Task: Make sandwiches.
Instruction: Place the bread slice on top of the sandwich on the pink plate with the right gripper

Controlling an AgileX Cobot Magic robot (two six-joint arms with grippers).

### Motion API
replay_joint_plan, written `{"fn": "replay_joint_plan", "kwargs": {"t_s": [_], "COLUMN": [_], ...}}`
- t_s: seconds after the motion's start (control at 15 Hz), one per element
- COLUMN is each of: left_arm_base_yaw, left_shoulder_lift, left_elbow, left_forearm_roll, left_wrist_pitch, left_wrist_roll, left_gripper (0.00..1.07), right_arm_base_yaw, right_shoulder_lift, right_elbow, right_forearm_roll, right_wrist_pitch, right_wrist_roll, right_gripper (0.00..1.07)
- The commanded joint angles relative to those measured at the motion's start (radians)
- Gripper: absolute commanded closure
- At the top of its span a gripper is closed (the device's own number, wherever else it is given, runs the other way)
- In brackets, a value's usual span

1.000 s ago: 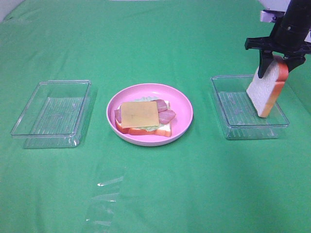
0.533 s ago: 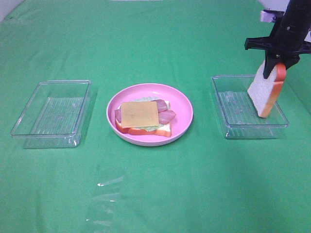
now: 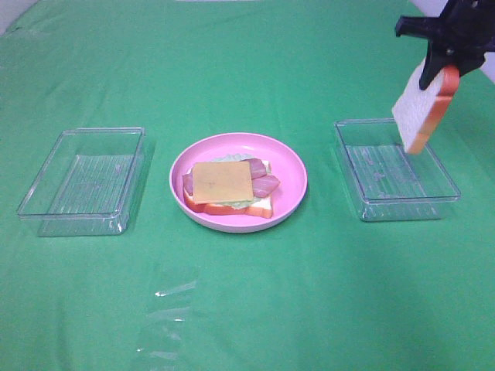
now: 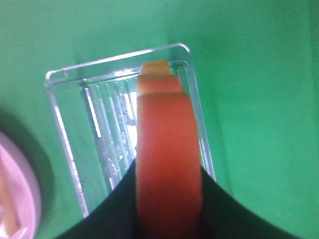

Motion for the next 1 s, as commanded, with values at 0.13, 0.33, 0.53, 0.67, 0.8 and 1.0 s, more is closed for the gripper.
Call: {"fn": "replay_joint_plan", "kwargs": {"t_s": [0.13, 0.33, 0.53, 0.67, 0.8, 1.0], "left_arm_base_yaw": [0.002, 0.002, 0.002, 0.002, 0.002, 0.002], "left_shoulder_lift": [-0.021, -0.021, -0.021, -0.021, -0.021, -0.021], "left_elbow": [0.000, 0.000, 0.000, 0.000, 0.000, 0.000], "left_forearm_roll": [0.002, 0.002, 0.002, 0.002, 0.002, 0.002], "left_wrist_pitch": [-0.006, -0.006, -0.006, -0.006, -0.006, -0.006], "left_wrist_roll": [-0.003, -0.003, -0.003, -0.003, -0.003, -0.003], "left_gripper": [0.07, 0.07, 0.07, 0.07, 0.07, 0.07], "right_arm_base_yaw": [-0.001, 0.000, 0.000, 0.000, 0.000, 0.002], "right_shoulder_lift": [-0.154, -0.193, -0.245, -0.292, -0.292, -0.288], "right_elbow": [0.004, 0.007, 0.172, 0.395, 0.549, 0.648], "right_forearm_roll": [0.163, 0.302, 0.543, 0.787, 0.992, 1.098], "right_wrist_pitch": [0.114, 0.114, -0.005, -0.162, -0.215, -0.231], "right_wrist_roll": [-0.009, -0.073, -0.190, -0.350, -0.488, -0.605], "right_gripper": [1.07, 1.07, 1.07, 1.07, 1.07, 1.07]}}
